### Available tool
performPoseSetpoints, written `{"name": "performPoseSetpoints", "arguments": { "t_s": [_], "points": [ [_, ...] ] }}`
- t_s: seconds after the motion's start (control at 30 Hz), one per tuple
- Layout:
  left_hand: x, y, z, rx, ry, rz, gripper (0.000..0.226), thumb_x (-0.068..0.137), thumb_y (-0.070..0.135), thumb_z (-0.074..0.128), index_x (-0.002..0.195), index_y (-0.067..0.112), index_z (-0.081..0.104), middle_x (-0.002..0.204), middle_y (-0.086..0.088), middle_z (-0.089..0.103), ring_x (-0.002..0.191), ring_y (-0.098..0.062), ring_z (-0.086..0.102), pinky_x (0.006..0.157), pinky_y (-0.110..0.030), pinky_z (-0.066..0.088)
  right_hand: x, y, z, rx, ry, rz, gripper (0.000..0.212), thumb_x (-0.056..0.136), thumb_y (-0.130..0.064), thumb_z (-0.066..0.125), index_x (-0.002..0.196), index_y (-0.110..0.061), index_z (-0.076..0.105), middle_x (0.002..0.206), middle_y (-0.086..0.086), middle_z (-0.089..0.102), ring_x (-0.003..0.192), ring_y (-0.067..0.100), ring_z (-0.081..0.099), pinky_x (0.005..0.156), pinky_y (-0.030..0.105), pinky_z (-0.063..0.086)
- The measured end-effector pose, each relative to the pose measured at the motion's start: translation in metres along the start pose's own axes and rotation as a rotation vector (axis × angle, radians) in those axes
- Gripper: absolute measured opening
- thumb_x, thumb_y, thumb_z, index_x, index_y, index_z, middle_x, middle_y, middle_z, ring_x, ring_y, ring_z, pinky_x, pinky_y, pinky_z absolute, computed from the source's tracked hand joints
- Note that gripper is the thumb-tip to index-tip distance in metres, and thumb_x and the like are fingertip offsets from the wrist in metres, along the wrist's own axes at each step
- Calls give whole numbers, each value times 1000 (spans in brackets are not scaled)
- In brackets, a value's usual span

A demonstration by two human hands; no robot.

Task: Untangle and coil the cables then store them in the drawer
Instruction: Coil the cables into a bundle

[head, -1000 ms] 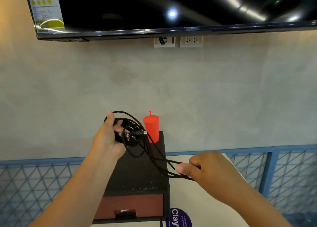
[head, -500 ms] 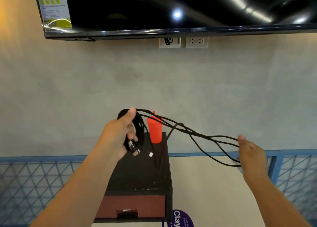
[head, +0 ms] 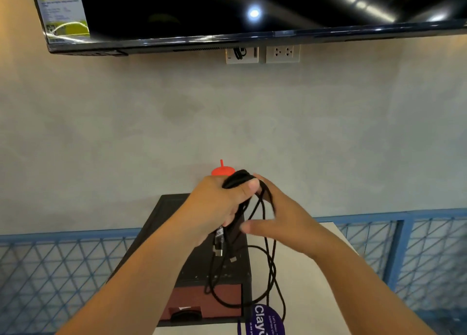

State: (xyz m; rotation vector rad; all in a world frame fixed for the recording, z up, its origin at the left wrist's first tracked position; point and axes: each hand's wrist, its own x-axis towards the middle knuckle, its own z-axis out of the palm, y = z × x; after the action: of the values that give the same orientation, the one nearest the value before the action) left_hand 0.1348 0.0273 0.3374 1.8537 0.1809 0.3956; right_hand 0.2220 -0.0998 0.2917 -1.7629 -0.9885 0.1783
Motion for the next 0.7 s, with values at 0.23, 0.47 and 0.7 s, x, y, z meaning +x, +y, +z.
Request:
{"name": "performPoseSetpoints", "arguments": {
  "t_s": [0.23, 0.47, 0.7],
  "points": [
    [-16, 21, -9, -140, -88, 65, 40, 63, 50, 61, 51, 12, 58, 36, 7, 30, 34, -10, 29, 50, -23, 35, 0, 5, 35, 653, -41, 68, 33, 76, -9, 69, 108, -14, 62, 92, 7, 68, 91, 21, 67, 75, 23, 54],
    [-22, 31, -16, -277, -65, 104, 40, 61, 48, 61, 57, 18, 36, 38, 9, 26, 35, -9, 23, 56, -30, 31, -21, 23, 66, 374, -57, 193, 23, 87, -1, 52, 73, -17, 59, 45, -10, 46, 39, 5, 38, 47, 20, 35],
    [-16, 30, -25, -442, 81, 46, 37, 64, 46, 60, 59, 17, 38, 38, 9, 25, 31, -8, 26, 52, -28, 36, -38, 86, 78, -153, 229, 273, 13, 89, -29, 58, 80, -36, 52, 67, -12, 54, 65, 5, 55, 67, 16, 49]
  ]
}}
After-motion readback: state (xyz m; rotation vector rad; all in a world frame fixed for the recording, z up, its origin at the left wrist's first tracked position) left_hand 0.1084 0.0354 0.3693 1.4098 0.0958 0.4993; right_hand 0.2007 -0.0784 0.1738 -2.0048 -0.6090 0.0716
